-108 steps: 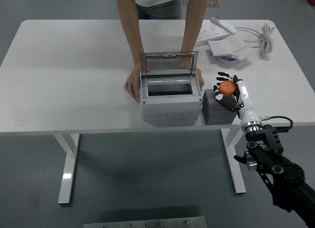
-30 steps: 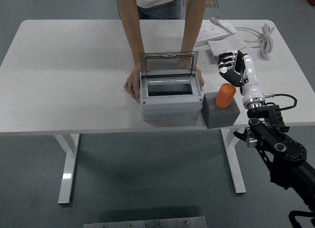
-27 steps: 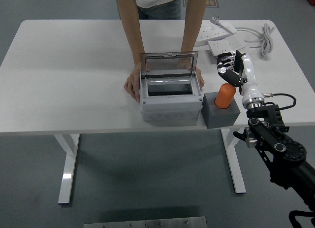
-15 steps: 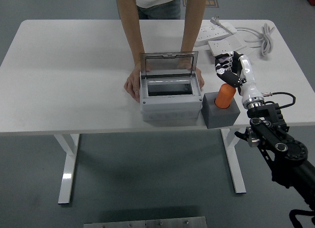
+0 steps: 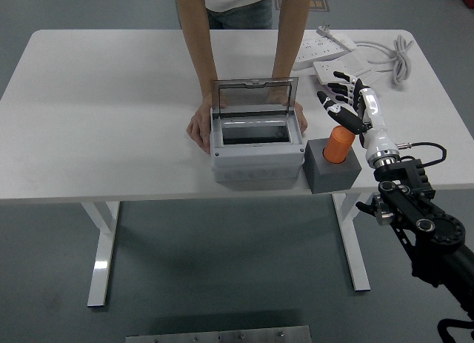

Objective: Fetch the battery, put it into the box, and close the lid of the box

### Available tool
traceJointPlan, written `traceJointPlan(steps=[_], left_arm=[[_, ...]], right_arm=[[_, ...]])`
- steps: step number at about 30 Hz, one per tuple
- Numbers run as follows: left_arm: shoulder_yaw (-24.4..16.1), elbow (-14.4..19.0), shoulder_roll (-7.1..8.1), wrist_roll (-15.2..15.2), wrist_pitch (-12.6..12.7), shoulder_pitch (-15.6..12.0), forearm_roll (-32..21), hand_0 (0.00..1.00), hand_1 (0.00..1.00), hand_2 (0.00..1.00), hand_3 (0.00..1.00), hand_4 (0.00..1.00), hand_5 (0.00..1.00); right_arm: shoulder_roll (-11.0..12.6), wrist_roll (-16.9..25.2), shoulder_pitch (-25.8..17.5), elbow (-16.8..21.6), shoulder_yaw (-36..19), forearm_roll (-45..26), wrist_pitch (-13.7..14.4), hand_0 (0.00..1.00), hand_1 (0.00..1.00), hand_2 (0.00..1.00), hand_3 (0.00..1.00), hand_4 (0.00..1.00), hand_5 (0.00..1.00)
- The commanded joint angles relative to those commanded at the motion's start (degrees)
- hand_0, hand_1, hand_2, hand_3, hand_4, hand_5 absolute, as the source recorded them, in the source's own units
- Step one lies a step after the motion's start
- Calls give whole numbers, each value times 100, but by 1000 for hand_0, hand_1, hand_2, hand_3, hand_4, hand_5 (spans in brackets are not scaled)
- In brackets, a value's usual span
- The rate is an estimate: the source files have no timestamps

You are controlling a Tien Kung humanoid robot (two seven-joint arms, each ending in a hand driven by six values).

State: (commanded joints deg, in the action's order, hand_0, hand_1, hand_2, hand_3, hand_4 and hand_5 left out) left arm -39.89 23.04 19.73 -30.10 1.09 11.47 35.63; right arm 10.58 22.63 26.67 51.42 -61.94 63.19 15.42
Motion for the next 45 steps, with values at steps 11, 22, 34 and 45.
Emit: traceJointPlan(steps=[11, 22, 34, 45], left_arm=[[5, 1, -16, 5, -1, -11, -4, 823, 891, 833, 824, 840, 579], [15, 2, -34, 10, -13, -23, -3, 824, 892, 833, 824, 841, 580], [32, 0, -44, 24, -30, -11, -6, 825, 892, 833, 822, 841, 582], [31, 2, -50, 21, -43, -2, 0, 825, 893, 834, 823, 840, 580]], right_arm=[[60, 1, -128, 73, 28, 43, 16, 907, 831, 802, 849, 952, 529], [85, 34, -261, 69, 55, 117, 21, 912, 829, 803, 853, 966, 552], [92, 27, -302, 81, 69, 203, 38, 831, 812, 793, 847, 970, 564], [68, 76, -421, 33, 63, 199, 49, 806, 800, 779, 837, 970, 552]])
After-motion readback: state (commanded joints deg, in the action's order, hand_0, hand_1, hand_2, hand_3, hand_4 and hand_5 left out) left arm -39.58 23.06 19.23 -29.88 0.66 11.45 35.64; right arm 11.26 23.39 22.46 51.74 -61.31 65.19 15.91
